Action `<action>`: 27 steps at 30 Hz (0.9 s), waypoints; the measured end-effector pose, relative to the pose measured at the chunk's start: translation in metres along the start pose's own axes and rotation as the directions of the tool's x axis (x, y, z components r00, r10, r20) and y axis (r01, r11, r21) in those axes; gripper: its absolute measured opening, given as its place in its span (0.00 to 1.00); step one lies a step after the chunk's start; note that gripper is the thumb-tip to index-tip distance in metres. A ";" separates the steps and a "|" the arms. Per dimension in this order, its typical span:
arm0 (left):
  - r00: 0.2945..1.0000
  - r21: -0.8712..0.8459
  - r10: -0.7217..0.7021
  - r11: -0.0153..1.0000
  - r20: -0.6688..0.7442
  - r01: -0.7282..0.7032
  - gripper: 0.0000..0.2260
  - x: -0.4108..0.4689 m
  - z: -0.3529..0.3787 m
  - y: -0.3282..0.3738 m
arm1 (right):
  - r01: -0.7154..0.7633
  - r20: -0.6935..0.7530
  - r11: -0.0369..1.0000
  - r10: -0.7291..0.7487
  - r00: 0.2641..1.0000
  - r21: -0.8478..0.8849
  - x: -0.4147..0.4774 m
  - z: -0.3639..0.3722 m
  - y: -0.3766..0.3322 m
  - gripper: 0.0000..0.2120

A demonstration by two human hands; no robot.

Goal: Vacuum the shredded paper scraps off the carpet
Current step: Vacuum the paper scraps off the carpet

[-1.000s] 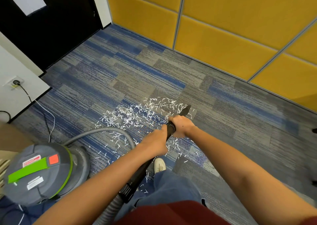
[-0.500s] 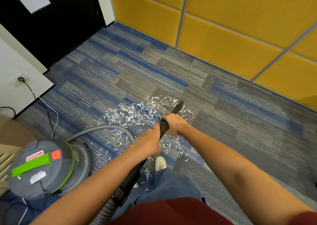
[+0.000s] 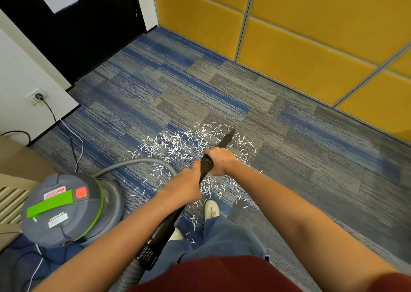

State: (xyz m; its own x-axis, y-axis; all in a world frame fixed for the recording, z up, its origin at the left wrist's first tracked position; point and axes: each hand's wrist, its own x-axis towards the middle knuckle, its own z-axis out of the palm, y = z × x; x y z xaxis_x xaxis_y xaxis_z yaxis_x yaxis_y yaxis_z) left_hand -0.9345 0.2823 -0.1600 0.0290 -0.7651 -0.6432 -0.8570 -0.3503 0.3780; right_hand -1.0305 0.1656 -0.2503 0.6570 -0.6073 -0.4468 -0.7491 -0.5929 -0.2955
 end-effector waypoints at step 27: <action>0.984 0.127 0.133 0.981 0.118 -0.148 0.29 -0.010 0.012 -0.005 | -0.106 -0.003 0.993 0.106 0.994 -0.054 -0.046 0.020 0.004 0.07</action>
State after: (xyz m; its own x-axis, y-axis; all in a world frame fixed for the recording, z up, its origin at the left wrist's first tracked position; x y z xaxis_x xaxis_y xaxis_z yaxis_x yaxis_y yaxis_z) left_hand -0.9371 0.2983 -0.1633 -0.1461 -0.7360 -0.6610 -0.9102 -0.1617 0.3812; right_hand -1.0658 0.2016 -0.2481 0.5738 -0.6683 -0.4734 -0.8090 -0.5526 -0.2005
